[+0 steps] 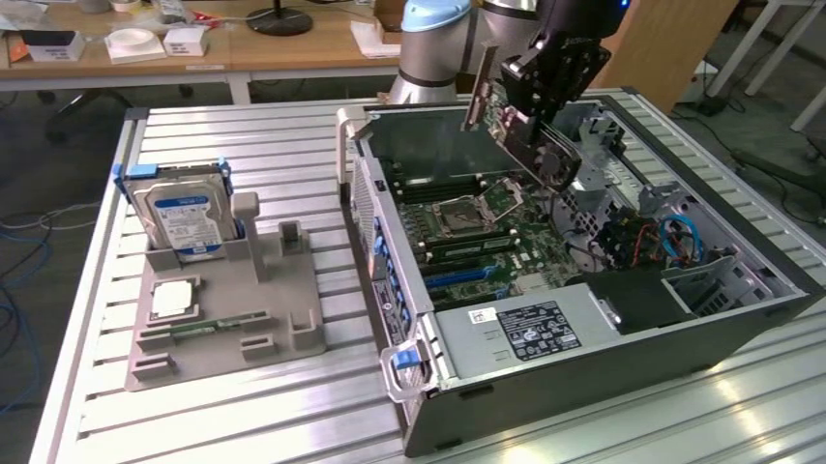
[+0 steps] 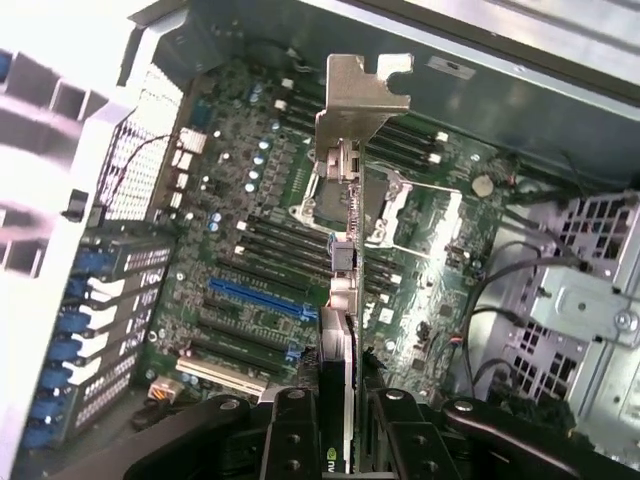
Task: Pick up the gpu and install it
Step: 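Insert the gpu into the slot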
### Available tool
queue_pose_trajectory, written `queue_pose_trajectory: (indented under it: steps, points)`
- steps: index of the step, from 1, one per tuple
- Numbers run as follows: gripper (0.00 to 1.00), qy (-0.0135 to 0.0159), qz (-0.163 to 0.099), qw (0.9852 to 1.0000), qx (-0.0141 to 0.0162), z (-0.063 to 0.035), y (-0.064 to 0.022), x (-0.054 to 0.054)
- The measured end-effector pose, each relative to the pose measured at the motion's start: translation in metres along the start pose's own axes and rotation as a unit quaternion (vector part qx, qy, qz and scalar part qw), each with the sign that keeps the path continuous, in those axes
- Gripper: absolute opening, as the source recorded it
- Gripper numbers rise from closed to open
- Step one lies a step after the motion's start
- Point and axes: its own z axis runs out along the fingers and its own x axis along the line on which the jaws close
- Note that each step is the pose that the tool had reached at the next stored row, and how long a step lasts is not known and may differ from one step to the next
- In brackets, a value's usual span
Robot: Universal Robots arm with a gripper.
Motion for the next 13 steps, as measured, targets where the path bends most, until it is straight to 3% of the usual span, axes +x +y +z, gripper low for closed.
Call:
queue_pose_trajectory:
  steps: [5, 13]
  points:
    - [0.26, 0.0012, -0.045, 0.999, -0.0001, 0.0009, 0.0, 0.0]
    - [0.26, 0.0026, -0.099, 0.9951, -0.0002, 0.0019, -0.0006, 0.0002]
